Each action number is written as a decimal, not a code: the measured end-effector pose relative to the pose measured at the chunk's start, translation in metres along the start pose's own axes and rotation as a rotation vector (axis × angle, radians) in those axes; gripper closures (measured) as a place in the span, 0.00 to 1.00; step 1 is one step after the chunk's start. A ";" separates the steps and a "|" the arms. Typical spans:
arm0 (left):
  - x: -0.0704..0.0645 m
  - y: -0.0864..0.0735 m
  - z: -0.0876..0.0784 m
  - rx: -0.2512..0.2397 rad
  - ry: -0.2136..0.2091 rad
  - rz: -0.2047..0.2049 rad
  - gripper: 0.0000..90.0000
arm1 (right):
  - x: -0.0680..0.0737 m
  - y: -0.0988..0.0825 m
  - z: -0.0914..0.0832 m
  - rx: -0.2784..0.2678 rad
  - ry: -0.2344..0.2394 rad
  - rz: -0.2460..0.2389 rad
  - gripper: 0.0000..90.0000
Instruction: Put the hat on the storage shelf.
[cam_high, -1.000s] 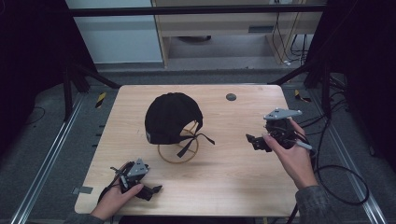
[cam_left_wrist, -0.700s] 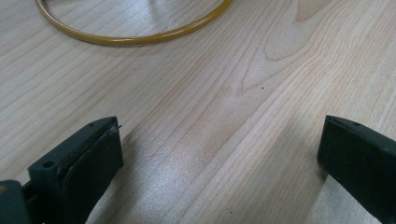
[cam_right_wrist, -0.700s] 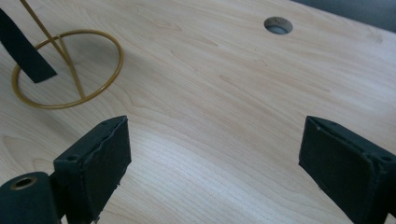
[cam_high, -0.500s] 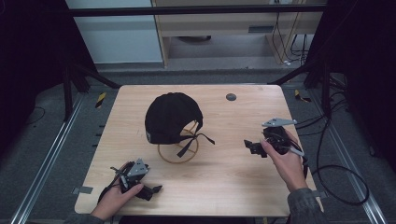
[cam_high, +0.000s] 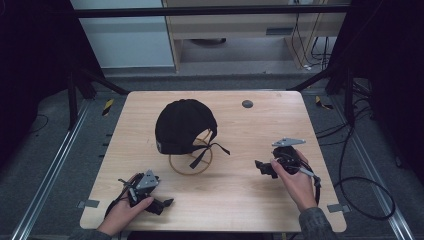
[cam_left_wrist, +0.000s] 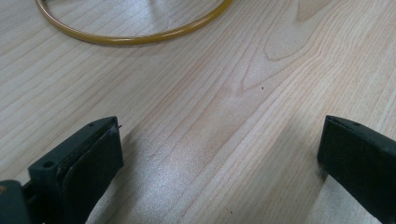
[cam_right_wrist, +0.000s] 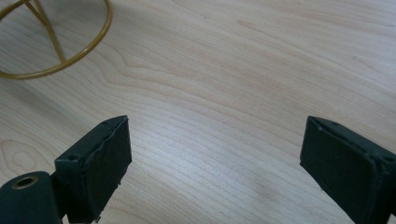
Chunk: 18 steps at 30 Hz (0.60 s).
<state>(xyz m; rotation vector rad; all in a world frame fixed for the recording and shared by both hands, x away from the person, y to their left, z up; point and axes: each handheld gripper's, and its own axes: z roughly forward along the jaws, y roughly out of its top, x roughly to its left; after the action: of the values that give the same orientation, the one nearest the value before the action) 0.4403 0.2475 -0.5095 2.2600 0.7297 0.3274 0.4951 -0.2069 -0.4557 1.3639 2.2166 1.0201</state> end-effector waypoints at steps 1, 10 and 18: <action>0.000 0.000 0.000 0.000 0.000 -0.001 0.00 | 0.001 -0.001 0.002 0.002 0.001 -0.002 0.10; 0.000 0.000 0.000 0.000 0.000 -0.001 0.00 | 0.005 -0.003 0.025 0.013 0.006 0.001 0.10; 0.000 0.000 0.000 0.000 0.000 -0.001 0.00 | 0.010 -0.003 0.040 0.022 0.017 0.016 0.10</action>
<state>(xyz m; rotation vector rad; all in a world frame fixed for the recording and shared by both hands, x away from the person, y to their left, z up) 0.4403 0.2475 -0.5096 2.2595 0.7307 0.3267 0.5130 -0.1834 -0.4849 1.3896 2.2388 1.0193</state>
